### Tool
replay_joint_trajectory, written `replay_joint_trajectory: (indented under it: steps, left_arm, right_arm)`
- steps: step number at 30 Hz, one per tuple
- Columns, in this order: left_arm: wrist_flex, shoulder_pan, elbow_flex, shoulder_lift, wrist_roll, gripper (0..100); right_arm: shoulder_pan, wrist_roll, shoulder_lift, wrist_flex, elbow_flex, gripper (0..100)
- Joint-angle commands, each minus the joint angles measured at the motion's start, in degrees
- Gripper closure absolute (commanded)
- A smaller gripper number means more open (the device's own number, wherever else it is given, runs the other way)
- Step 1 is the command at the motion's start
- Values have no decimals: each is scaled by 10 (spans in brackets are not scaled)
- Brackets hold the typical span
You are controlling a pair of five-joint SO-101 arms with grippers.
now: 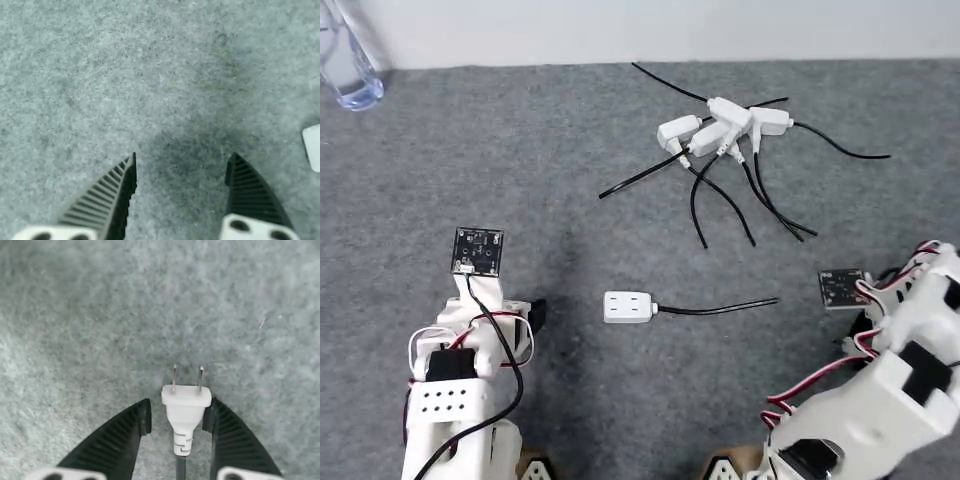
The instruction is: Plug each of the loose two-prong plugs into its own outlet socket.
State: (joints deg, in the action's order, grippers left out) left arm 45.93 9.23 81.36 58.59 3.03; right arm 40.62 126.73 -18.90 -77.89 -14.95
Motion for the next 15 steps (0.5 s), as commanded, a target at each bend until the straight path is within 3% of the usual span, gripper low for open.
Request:
replay_joint_trajectory:
  steps: [1, 3, 7, 9, 15]
  left_arm:
    - [-16, -2, -3, 7, -2, 728]
    - [-16, -2, -3, 7, -2, 728]
    - [-16, -3, -3, 7, -2, 728]
    - [-16, -3, -3, 7, -2, 728]
    - [-16, -3, -3, 7, -2, 728]
  right_arm:
    - [7, 15, -19, 29, 14, 806]
    - [7, 16, -32, 29, 16, 835]
    - [7, 14, -72, 75, 17, 998]
    - [9, 14, -96, 98, 17, 954]
    - [7, 14, -138, 107, 18, 989]
